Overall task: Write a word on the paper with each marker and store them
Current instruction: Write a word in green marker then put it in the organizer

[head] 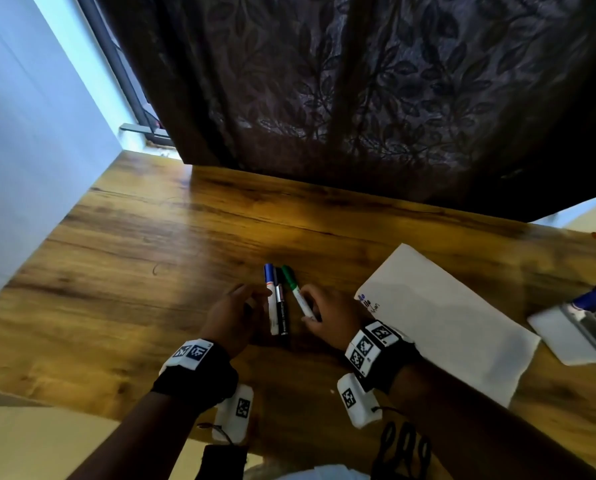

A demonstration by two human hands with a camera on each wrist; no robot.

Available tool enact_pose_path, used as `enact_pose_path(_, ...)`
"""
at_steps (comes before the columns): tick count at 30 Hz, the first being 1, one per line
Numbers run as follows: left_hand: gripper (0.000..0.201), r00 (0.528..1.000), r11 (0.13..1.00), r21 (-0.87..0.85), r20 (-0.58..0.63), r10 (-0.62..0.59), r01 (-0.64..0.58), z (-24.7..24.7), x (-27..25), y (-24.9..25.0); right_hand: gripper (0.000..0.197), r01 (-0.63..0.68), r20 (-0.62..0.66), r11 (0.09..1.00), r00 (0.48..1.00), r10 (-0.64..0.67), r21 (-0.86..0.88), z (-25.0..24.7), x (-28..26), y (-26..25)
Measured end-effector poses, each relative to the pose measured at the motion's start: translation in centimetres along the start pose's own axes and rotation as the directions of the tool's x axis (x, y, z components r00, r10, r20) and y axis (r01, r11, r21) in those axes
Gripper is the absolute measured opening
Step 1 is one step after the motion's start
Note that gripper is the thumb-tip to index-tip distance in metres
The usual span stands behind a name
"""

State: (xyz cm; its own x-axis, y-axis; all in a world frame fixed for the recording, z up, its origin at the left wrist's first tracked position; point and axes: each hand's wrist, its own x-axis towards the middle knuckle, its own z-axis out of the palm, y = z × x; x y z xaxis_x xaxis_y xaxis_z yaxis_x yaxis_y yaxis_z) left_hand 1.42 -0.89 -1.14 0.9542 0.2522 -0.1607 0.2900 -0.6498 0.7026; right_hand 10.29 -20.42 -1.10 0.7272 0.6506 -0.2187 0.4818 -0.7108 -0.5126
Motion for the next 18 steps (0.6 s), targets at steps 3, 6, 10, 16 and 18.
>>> enact_pose_path(3,0.028,0.998,0.998,-0.002,-0.019,0.059,-0.059,-0.1,0.4,0.7,0.042,-0.085,-0.047,0.995,0.995,0.088,0.053,-0.7,-0.2,0.5)
enact_pose_path(6,0.032,0.987,0.988,0.047,-0.059,0.149,-0.146,-0.1,1.1,1.6,0.037,-0.103,-0.07,0.986,0.991,0.113,0.133,-2.8,-1.5,1.5)
enact_pose_path(10,0.049,0.956,0.945,0.172,-0.041,0.291,-0.28,1.1,1.8,3.8,0.022,0.018,-0.216,0.942,0.975,0.057,0.334,-6.2,-4.5,2.8)
enact_pose_path(16,0.02,0.917,0.925,-0.082,0.131,0.378,-0.37,4.2,1.5,8.4,0.012,0.029,-0.34,0.811,0.916,0.212,0.584,-9.3,-9.1,5.9)
enact_pose_path(18,0.023,0.899,0.912,-0.138,0.168,0.405,-0.386,5.7,1.2,9.8,0.012,0.025,-0.353,0.776,0.899,0.257,0.63,-9.6,-10.5,7.2)
